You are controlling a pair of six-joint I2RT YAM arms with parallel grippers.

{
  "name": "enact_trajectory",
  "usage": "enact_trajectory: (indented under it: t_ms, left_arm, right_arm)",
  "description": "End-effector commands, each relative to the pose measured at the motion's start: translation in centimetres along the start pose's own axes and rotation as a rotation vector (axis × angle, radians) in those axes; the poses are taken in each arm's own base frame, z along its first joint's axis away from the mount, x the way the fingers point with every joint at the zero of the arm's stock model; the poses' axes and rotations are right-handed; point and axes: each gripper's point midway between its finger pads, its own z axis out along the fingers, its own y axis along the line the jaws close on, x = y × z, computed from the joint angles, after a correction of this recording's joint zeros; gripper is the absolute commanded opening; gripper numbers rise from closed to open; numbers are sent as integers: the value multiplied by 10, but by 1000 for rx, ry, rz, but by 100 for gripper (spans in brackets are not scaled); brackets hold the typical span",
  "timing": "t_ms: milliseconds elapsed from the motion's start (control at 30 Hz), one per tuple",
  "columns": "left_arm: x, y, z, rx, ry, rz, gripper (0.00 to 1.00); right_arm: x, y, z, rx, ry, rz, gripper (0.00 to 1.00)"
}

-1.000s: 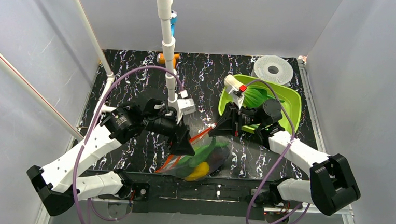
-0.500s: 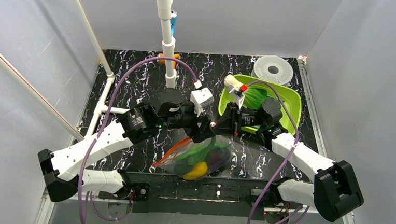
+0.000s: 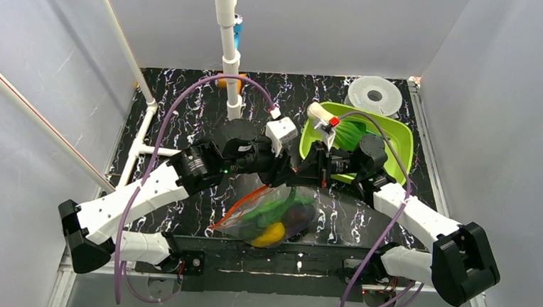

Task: Place the food in the zip-top bag and seal the zipper
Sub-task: Zip the zipper food storage bag at the center of the board.

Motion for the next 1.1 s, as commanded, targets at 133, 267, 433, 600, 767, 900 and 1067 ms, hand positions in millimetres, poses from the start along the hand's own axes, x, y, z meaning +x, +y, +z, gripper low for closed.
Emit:
enact_trajectory:
  t_ms: [133,267,433,600,767,900,1067]
  left_arm:
    - [-6,-6,-3,30,-19,21,21]
    - [-5,-6,-7,28,-25,32,5]
    - [5,-1,-16,-5,-9,27,0]
    - [22,5,-30,-46,20,15,0]
    - [35,6,-41,-61,38,5,0]
    - [49,10,-49,-87,68,-8,0]
    - [46,2,-53,-51,40,-30,0]
  right_arm:
    - [-8,9,1,-9,-17,-63,1]
    - [-8,8,0,0,-24,-60,1]
    - [-10,3,0,45,-60,-51,1]
    - [-14,-9,-4,136,-129,-41,1]
    - [-20,-20,-10,211,-219,-13,1]
    - [-25,-23,-15,248,-273,6,1]
    - [-23,-17,-15,224,-264,4,1]
